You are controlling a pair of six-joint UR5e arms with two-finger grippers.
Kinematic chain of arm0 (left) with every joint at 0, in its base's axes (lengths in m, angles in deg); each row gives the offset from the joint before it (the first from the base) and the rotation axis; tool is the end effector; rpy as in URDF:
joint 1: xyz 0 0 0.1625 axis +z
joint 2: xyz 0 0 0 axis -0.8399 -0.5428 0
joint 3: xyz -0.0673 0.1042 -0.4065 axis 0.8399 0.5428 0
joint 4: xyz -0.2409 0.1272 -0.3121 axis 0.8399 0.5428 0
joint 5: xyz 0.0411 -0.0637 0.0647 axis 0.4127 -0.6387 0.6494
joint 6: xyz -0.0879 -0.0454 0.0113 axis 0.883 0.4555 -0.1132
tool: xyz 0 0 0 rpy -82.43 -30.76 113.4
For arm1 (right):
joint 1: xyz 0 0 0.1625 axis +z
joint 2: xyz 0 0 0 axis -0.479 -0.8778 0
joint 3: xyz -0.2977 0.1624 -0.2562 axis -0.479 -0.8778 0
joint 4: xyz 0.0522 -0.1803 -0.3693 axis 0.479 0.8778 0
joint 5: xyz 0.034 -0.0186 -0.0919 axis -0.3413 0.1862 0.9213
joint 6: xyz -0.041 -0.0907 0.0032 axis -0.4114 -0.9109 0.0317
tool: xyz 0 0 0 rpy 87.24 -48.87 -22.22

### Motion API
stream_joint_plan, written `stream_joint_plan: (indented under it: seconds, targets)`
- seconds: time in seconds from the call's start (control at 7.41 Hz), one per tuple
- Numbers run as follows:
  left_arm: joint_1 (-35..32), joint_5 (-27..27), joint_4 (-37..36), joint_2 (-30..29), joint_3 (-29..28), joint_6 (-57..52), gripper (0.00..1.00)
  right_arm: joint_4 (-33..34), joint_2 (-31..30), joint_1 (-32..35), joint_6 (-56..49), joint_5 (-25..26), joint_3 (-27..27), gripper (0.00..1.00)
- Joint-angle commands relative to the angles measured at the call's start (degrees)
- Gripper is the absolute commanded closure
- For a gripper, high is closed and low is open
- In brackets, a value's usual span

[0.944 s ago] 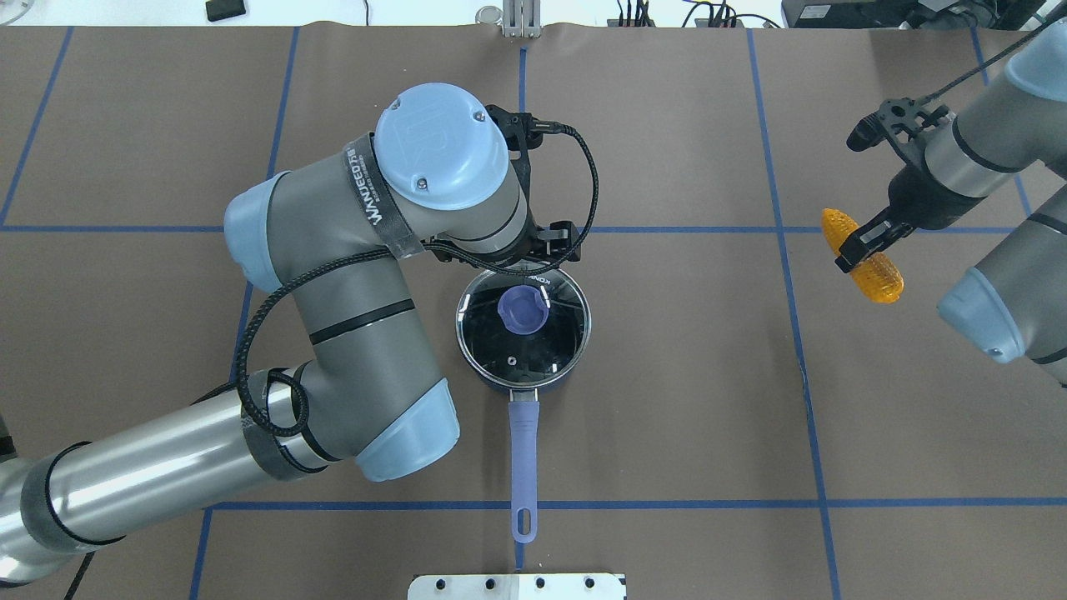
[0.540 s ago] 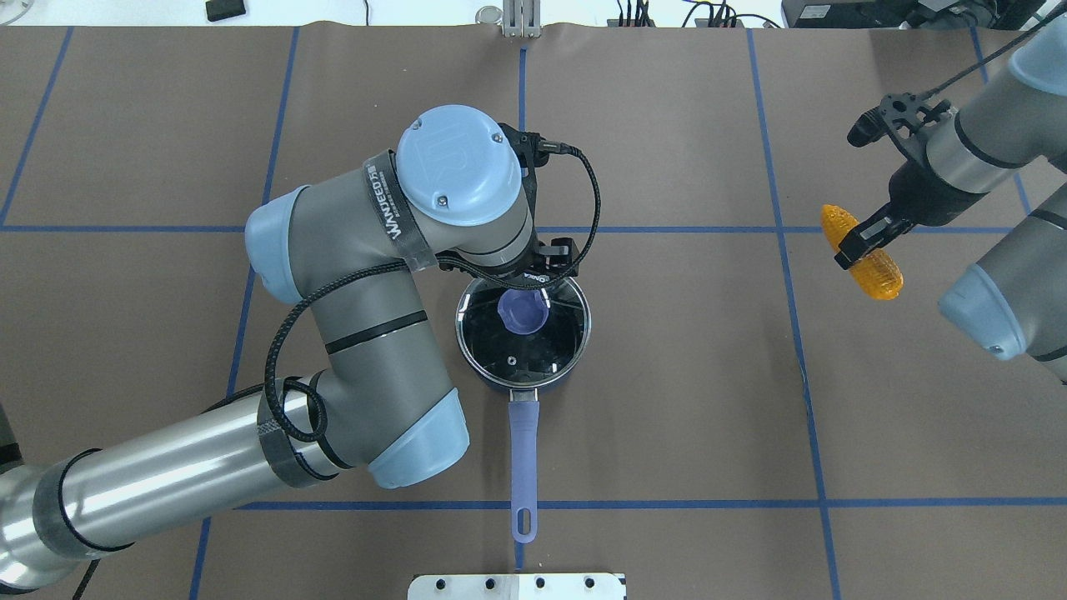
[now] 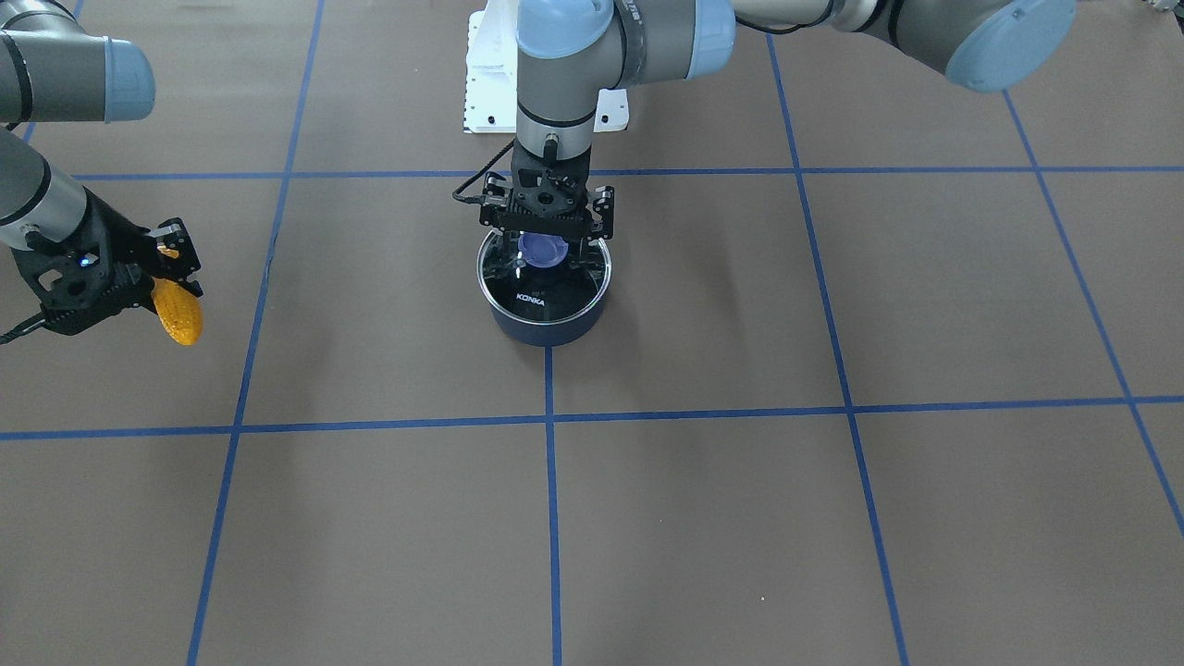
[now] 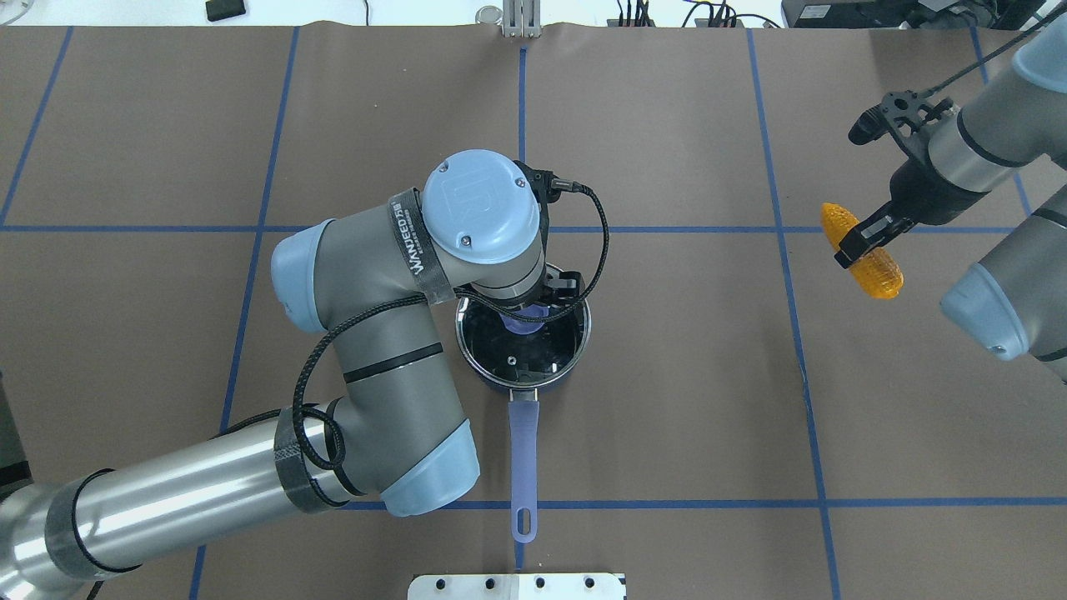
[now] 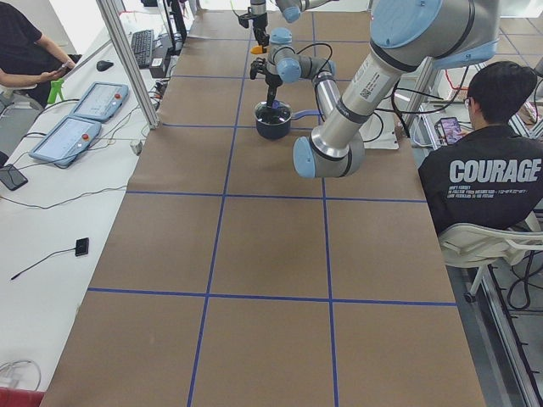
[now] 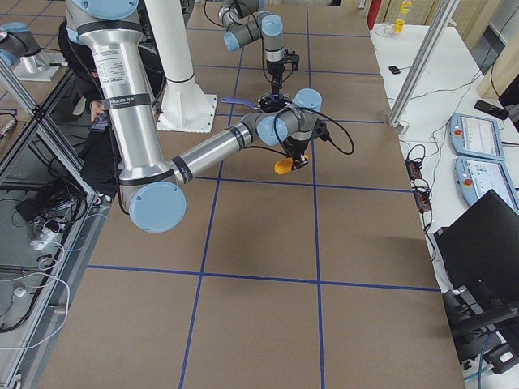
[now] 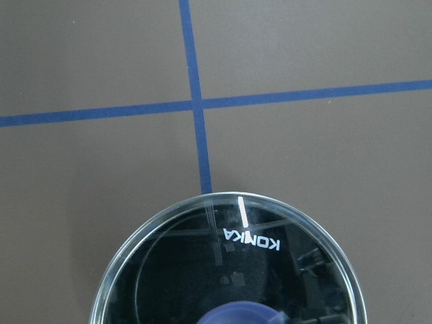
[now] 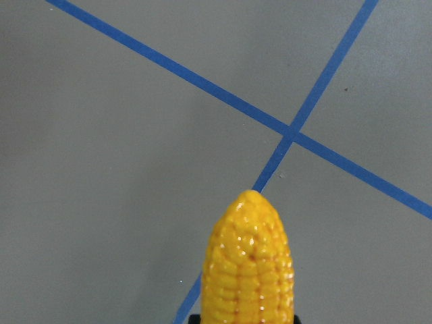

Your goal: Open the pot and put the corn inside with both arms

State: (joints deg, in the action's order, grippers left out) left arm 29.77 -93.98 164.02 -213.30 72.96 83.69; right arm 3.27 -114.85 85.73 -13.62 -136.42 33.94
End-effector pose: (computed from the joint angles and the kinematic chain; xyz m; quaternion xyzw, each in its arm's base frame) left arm 0.5691 -0.4202 0.1053 0.0939 0.4196 0.0236 0.9025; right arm -0.2461 -0.5040 0.4063 0.0806 -0.4077 -0.2473 0.8753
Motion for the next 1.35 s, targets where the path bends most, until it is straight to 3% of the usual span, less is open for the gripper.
stream_joint_plan:
  seconds: [0.0, 0.81, 1.21]
  targets:
    - [0.5, 0.0, 0.1, 0.1, -0.9, -0.3, 0.03, 0.0, 0.0, -0.1, 0.0, 0.0, -0.1, 0.63]
    - [0.5, -0.1, 0.1, -0.1, -1.0, -1.1, 0.27, 0.0, 0.1, -0.2, 0.0, 0.0, -0.3, 0.63]
    - [0.5, -0.4, -0.1, -0.1, -0.4, -2.5, 0.29, 0.0, 0.2, -0.2, 0.0, 0.0, -0.4, 0.63]
